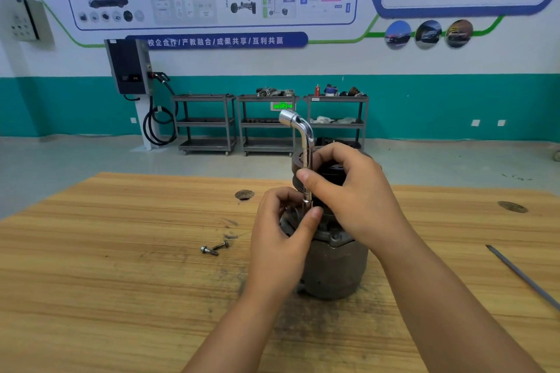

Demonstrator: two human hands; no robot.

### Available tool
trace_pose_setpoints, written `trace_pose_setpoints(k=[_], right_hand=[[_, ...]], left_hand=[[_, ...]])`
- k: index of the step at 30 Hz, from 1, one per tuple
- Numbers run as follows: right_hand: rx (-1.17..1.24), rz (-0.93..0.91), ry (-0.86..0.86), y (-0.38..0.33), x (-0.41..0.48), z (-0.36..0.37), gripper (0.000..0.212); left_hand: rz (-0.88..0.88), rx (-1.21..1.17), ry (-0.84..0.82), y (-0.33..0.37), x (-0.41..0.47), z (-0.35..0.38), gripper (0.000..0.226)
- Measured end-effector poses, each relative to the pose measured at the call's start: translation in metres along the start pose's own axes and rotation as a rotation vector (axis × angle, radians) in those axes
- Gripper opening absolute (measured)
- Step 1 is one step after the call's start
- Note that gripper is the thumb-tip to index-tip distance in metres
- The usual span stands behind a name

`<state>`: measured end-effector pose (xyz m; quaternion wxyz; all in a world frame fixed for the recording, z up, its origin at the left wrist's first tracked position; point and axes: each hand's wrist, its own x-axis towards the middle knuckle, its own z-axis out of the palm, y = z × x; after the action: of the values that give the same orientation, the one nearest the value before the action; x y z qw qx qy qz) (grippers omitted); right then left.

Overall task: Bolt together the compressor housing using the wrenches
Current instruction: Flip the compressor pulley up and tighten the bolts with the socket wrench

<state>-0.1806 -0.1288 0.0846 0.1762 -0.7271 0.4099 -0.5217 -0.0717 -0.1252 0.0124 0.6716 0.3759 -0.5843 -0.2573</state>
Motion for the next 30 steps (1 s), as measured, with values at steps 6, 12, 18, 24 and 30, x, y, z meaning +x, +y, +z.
trace_pose_setpoints(k=[6,12,18,24,30], right_hand=[[-0.049,-0.068,-0.05,-0.0009,0.0014,-0.0028,0.017],[-0.052,-0.032,-0.023,-0.0001,0.0017,-0.0035,0.013],[-0.035,-0.013,0.006,-0.0014,0.001,0.0001,0.006],[-0.011,0.014,0.005,-0.0025,0.0008,-0.0015,0.009],[-0.046,-0.029,-0.045,-0.0042,0.0018,-0.0047,0.022]], left_hand=[[0.058,0.054,0.029,-0.002,0.0043,-0.0018,0.006],[0.016,0.05,0.011,-0.0019,0.0035,-0.0032,0.009],[-0.002,0.006,0.024,0.0013,0.0033,-0.0023,0.018],[-0.012,0.054,0.037,0.001,0.0052,-0.0033,0.004],[-0.012,0.076,0.047,0.0007,0.0059,-0.002,0.005]])
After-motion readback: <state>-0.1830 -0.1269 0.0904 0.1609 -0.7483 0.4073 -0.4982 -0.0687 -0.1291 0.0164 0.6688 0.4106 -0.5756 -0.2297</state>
